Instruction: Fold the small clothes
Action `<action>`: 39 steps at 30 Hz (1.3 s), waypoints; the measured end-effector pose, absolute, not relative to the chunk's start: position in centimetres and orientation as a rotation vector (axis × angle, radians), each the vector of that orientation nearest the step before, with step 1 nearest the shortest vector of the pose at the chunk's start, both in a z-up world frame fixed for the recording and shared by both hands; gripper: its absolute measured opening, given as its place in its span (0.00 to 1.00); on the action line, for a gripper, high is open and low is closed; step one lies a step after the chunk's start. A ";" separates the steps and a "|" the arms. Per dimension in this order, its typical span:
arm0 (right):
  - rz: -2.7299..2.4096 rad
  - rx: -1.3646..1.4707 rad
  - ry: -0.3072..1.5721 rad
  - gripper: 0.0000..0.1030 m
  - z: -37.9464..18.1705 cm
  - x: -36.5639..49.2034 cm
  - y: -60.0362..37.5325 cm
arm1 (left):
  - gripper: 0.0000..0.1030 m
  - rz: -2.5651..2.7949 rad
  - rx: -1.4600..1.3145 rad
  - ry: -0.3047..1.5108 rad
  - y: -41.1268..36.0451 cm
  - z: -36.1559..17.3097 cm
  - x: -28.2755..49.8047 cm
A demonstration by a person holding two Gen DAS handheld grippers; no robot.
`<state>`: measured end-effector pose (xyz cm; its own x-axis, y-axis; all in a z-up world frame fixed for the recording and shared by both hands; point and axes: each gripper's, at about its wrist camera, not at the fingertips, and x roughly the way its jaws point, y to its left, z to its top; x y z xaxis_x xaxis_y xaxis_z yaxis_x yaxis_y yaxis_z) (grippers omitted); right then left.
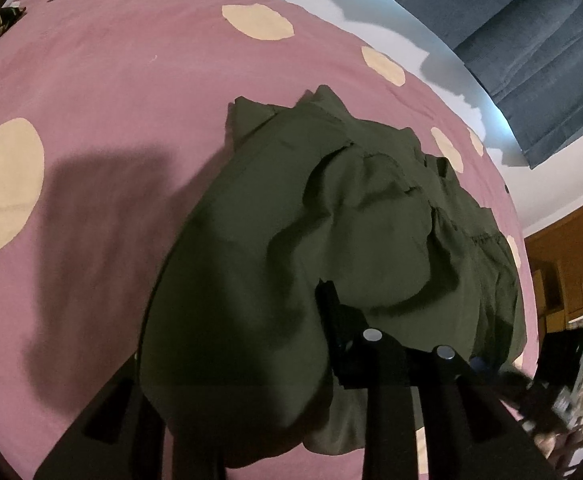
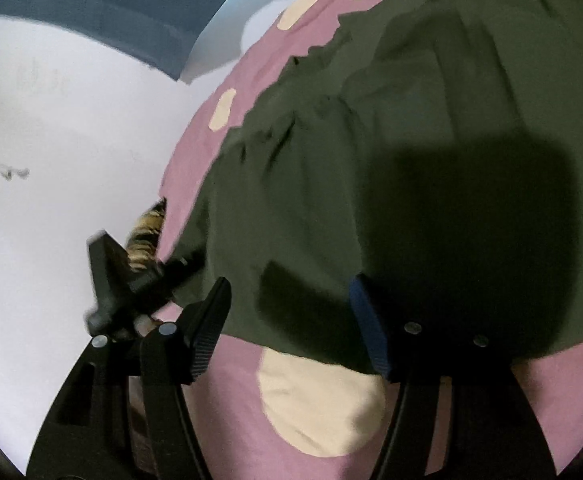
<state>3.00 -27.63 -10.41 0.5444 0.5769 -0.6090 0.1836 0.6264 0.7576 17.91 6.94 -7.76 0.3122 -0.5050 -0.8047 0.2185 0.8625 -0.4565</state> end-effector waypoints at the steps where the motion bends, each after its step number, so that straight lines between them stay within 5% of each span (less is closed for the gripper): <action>1: 0.273 0.885 0.993 0.60 -10.6 2.9 -27.5 | 0.29 -0.485 -0.283 1.164 6.9 -7.8 18.0; 12: 0.301 0.821 0.934 0.65 -10.9 2.5 -27.0 | 0.07 -0.417 -0.108 1.090 4.1 -4.8 17.2; 22: 0.340 0.907 0.808 0.67 -8.6 0.2 -27.7 | 0.06 -0.402 -0.003 0.982 0.5 1.7 15.3; 39: 0.414 0.847 0.877 0.67 -10.6 0.1 -26.0 | 0.06 -0.501 0.231 0.846 -11.6 7.2 10.1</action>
